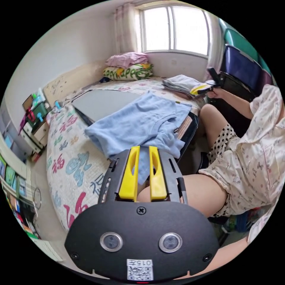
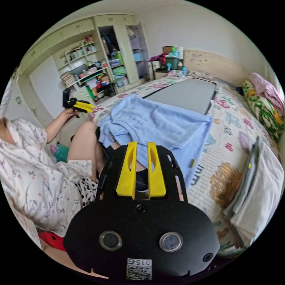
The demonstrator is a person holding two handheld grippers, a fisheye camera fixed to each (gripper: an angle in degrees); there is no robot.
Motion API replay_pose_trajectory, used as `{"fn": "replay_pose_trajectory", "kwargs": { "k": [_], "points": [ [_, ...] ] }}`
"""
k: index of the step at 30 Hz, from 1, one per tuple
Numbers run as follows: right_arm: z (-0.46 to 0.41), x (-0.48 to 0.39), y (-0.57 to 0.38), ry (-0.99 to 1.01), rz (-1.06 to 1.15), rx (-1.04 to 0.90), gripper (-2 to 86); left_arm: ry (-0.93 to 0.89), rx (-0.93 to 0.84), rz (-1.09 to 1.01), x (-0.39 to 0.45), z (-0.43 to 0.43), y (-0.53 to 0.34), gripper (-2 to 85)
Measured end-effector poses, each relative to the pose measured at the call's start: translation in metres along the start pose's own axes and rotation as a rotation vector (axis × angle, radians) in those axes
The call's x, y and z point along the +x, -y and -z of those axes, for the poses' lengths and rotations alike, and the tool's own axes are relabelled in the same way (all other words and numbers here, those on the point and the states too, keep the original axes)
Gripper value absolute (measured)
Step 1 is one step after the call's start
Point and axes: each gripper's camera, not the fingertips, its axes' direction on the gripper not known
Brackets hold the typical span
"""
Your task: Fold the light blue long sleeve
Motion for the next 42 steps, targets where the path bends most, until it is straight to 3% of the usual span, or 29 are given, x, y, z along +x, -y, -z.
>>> {"fn": "replay_pose_trajectory", "kwargs": {
  "k": [3, 10, 18, 23, 26, 29, 30, 31, 32, 34, 37, 39, 42],
  "points": [
    [-0.052, 0.019, -0.011, 0.035, 0.154, -0.081, 9.4, -0.117, -0.013, -0.06, -0.012, -0.037, 0.035, 7.8],
    [-0.138, 0.103, -0.036, -0.016, 0.305, -0.237, 11.0, -0.167, -0.209, -0.14, -0.029, -0.11, 0.083, 9.6],
    [-0.168, 0.179, -0.033, -0.057, 0.308, -0.297, 3.4, -0.156, -0.286, -0.163, -0.028, -0.121, 0.093, 7.1],
    [-0.169, 0.242, 0.014, 0.112, 0.21, -0.346, 0.1, -0.375, -0.283, -0.075, -0.069, -0.096, 0.106, 1.9],
    [-0.146, 0.297, 0.082, 0.14, 0.181, -0.335, 0.0, -0.377, -0.27, -0.086, -0.1, -0.073, 0.143, 1.4],
    [-0.097, 0.369, 0.244, -0.092, 0.106, -0.176, 0.6, -0.158, -0.168, -0.053, -0.15, -0.037, 0.22, 1.4],
    [-0.071, 0.4, 0.325, -0.232, -0.01, -0.019, 1.0, -0.069, -0.117, 0.005, -0.165, -0.028, 0.24, 1.6],
    [-0.045, 0.415, 0.393, -0.316, -0.098, 0.168, 1.8, 0.11, 0.029, 0.181, -0.191, -0.005, 0.275, 1.9],
    [-0.035, 0.417, 0.422, -0.349, -0.135, 0.237, 2.2, 0.219, 0.22, 0.341, -0.199, 0.019, 0.295, 2.4],
    [-0.004, 0.4, 0.47, -0.356, -0.308, 0.443, 5.6, 0.274, 0.42, 0.454, -0.178, 0.04, 0.305, 5.1],
    [-0.013, 0.33, 0.414, -0.129, -0.107, 0.434, 9.0, 0.208, 0.494, 0.352, -0.098, 0.048, 0.284, 8.2],
    [-0.037, 0.298, 0.337, -0.079, -0.003, 0.366, 8.2, 0.159, 0.429, 0.253, -0.027, 0.035, 0.229, 8.5],
    [-0.094, 0.287, 0.201, -0.011, -0.046, 0.212, 7.7, 0.08, 0.286, 0.243, 0.033, 0.015, 0.162, 9.0]
  ]
}}
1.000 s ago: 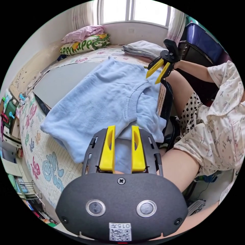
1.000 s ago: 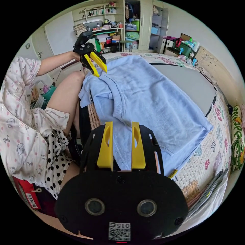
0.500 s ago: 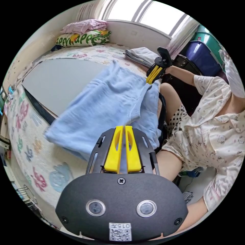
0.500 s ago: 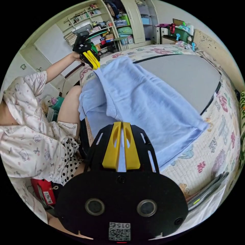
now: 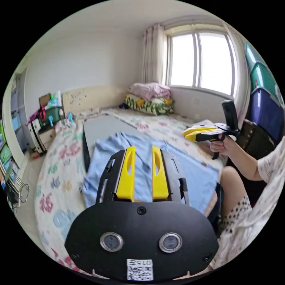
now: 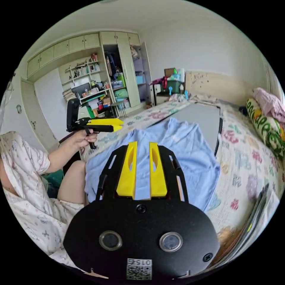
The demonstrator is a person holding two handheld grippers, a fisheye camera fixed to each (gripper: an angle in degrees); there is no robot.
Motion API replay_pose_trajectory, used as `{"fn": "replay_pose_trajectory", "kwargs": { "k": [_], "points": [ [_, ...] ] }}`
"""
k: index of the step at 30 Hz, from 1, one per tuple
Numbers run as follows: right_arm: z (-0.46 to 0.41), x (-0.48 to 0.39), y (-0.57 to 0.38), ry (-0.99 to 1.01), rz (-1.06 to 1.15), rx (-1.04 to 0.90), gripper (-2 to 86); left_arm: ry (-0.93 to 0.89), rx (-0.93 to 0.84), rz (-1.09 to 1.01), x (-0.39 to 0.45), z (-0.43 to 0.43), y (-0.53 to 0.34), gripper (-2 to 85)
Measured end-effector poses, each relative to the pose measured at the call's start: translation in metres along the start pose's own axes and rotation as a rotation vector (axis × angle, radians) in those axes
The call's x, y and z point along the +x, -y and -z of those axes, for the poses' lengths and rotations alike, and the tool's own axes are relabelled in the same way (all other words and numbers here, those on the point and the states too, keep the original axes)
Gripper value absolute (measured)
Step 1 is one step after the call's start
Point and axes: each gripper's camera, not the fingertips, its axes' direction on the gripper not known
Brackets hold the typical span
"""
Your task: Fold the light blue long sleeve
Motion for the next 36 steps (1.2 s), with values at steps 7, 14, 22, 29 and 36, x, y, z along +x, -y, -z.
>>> {"fn": "replay_pose_trajectory", "kwargs": {
  "k": [7, 14, 22, 29, 36],
  "points": [
    [-0.02, -0.045, -0.177, 0.244, -0.261, -0.143, 8.6, -0.134, -0.228, 0.198, 0.126, 0.049, -0.184, 9.8],
    [-0.025, -0.097, -0.158, 0.366, -0.299, -0.075, 11.4, 0.073, -0.156, 0.112, 0.24, 0.082, -0.218, 10.3],
    [-0.029, -0.131, -0.167, 0.341, -0.412, -0.1, 11.1, 0.124, -0.265, 0.061, 0.302, 0.062, -0.214, 11.3],
    [-0.063, -0.142, -0.183, 0.374, -0.507, -0.129, 9.8, 0.192, -0.431, -0.068, 0.359, 0.0, -0.207, 13.0],
    [-0.084, -0.177, -0.232, 0.358, -0.569, -0.073, 9.0, 0.309, -0.486, -0.171, 0.399, -0.042, -0.222, 10.2]
  ]
}}
